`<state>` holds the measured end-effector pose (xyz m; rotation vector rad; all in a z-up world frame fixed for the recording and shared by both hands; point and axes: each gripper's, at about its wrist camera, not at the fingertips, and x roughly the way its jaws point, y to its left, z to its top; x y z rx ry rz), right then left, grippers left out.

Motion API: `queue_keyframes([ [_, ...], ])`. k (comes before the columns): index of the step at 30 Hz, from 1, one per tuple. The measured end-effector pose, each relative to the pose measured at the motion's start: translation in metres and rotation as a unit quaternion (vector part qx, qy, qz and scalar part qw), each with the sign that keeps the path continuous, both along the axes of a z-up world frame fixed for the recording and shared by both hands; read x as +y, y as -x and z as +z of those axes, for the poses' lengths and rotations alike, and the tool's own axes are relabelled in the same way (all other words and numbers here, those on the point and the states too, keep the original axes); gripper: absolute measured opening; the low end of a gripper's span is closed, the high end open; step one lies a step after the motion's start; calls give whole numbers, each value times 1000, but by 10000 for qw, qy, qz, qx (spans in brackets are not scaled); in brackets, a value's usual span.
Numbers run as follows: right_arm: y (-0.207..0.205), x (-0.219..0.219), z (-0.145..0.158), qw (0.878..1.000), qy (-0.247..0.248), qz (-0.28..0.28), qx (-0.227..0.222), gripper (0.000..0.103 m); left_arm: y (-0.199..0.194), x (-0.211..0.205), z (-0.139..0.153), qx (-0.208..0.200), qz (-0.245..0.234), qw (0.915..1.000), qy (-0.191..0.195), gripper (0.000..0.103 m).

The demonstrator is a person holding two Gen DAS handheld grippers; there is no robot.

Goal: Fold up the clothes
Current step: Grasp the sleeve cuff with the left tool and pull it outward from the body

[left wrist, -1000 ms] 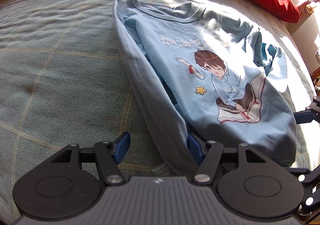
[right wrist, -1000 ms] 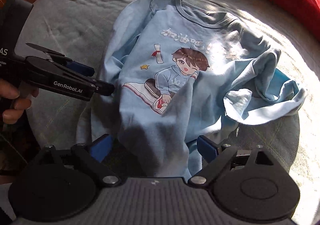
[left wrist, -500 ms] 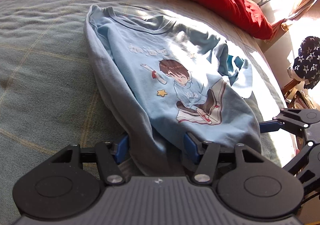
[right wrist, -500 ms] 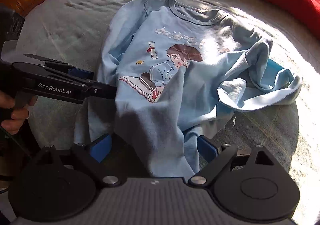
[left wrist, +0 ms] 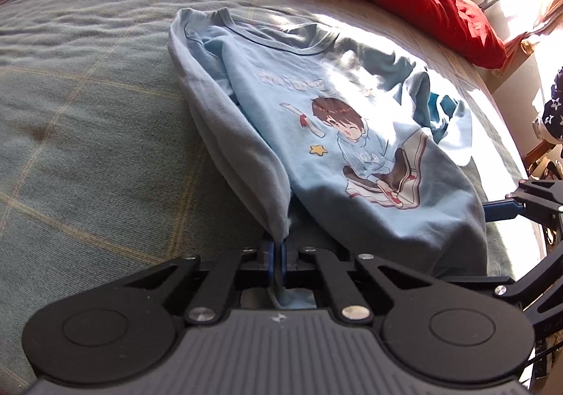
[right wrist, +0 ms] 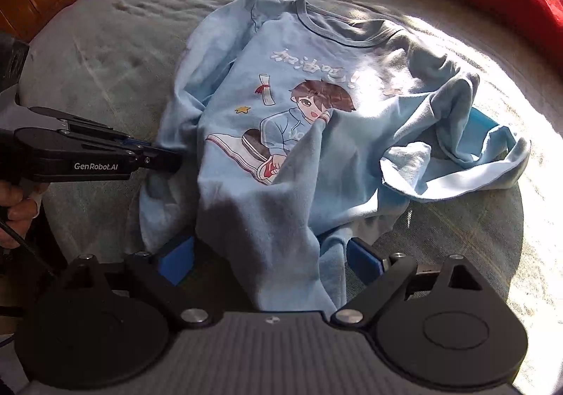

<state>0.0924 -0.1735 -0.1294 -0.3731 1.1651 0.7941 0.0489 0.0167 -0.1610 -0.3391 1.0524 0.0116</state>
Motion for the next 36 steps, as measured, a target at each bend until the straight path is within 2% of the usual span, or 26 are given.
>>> queue_keyframes([
  [7,-3,0,9,9997,-77,-167,-177,95,-9,50,11,87,183,9965,-816,1],
  [13,-5,6,10,9995,-53,-174,-259,95,-25,91,11,175,197,9856,-1671,1],
  [17,-6,11,9,9995,-39,-193,-251,95,-37,102,10,228,28,9827,-1837,2],
  [24,-10,20,10,9994,-68,-226,-262,95,-29,92,-2,444,-125,9865,-1569,13],
  [29,-14,24,13,9992,-124,-200,-325,95,-9,93,-9,716,224,9896,-1226,23],
  [36,-14,28,9,9995,-121,-122,-278,95,27,93,-11,1085,878,9888,-527,28],
])
